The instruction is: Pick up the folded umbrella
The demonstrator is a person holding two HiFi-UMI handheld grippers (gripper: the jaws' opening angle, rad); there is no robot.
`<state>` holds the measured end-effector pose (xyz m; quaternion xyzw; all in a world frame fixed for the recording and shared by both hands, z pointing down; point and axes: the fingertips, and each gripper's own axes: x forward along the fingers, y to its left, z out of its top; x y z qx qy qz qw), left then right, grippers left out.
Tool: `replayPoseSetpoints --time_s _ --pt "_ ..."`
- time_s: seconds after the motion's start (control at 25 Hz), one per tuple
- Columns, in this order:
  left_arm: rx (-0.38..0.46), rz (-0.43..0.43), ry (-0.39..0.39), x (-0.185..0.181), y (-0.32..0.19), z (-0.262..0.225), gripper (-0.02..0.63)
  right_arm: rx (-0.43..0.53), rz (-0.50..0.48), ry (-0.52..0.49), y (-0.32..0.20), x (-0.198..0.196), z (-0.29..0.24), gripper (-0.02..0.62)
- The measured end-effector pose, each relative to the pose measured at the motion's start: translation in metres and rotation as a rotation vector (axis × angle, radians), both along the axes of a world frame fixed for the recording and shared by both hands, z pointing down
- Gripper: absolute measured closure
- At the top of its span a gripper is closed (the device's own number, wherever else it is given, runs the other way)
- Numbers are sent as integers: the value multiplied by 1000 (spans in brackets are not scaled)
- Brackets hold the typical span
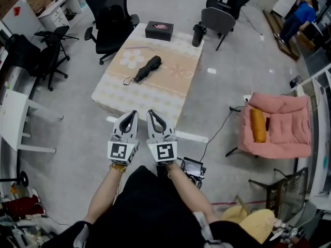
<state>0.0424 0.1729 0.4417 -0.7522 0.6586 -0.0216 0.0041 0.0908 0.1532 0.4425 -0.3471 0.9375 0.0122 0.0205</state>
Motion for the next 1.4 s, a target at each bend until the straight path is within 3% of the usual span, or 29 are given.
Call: replayPoseSetpoints --time_s 0.32,0.76,1.4 --pt "3 33 10 -42 -51 -3 592 -18 54 21 -47 -35 6 578" --pt "-9 162 45 -116 -121 6 592 -8 165 62 -101 -93 14 578" --pt "-114 164 -61 -118 -266 48 591 -132 187 43 -229 -63 53 578"
